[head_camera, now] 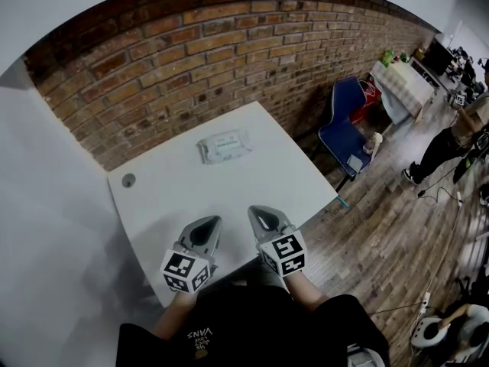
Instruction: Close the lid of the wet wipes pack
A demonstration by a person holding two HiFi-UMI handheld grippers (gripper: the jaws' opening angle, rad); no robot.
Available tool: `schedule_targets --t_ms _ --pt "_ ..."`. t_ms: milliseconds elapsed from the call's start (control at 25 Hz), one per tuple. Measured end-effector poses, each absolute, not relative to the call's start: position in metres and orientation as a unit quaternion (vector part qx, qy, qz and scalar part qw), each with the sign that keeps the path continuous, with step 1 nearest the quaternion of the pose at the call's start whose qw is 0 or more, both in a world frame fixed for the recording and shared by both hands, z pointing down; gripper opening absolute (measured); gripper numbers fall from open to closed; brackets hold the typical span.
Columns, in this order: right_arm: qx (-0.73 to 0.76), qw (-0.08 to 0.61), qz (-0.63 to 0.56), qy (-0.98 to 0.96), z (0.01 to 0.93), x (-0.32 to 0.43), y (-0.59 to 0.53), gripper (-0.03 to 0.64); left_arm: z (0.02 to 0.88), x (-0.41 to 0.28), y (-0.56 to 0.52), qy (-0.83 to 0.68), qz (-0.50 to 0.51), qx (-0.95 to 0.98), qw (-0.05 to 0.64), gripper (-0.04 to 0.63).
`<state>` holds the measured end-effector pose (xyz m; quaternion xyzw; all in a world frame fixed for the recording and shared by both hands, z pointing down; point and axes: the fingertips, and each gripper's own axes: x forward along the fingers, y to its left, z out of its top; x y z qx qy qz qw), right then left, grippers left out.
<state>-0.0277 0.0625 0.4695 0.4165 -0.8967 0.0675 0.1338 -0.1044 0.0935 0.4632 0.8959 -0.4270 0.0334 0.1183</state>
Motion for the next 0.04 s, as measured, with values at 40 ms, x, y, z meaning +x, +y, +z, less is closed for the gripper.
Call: schedule_targets --t_ms 40 --pt "0.416 0.134 0.067 -0.897 0.4694 -0.0282 0.0624 -0.003 0.4636 -0.1047 0.0936 -0.427 0.034 0.896 0.118 0.011"
